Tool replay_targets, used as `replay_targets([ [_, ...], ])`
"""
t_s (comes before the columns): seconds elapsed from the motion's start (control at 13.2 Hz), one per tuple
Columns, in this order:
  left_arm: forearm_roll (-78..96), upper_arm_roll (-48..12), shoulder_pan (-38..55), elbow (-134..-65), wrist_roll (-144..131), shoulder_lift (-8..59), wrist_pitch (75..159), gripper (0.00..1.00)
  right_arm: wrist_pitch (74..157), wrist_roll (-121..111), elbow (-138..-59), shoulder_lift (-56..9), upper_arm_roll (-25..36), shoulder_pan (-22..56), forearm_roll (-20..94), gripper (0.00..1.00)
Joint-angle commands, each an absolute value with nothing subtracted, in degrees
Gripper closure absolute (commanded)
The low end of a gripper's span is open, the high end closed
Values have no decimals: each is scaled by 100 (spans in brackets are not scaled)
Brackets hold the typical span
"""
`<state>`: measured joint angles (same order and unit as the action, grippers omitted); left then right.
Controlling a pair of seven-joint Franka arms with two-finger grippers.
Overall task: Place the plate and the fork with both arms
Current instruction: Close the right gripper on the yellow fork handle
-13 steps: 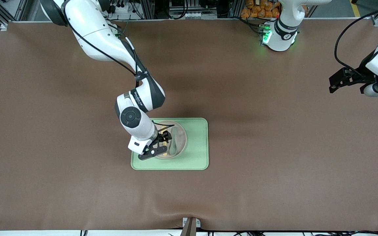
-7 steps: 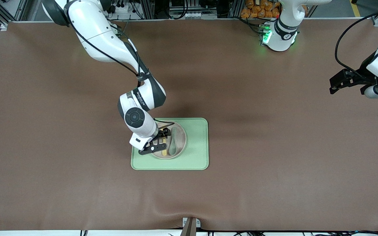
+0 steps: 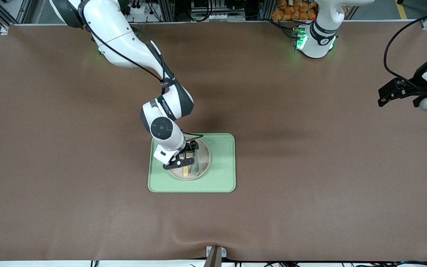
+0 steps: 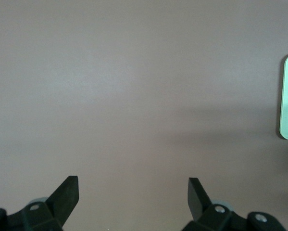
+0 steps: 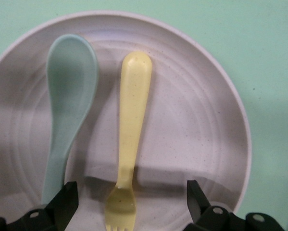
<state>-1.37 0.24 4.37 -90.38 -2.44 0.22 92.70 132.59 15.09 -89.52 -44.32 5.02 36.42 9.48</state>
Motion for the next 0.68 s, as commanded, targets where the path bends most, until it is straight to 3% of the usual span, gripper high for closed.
replay_targets([
  [0.0, -79, 44, 457, -8956, -334, 53, 9264, 0, 13280, 1564, -9018, -4386, 545, 3674, 993, 0],
  [0.61, -70, 9, 457, -8973, -351, 70, 9264, 0, 13333, 1564, -9044, -4403, 545, 3683, 984, 0],
])
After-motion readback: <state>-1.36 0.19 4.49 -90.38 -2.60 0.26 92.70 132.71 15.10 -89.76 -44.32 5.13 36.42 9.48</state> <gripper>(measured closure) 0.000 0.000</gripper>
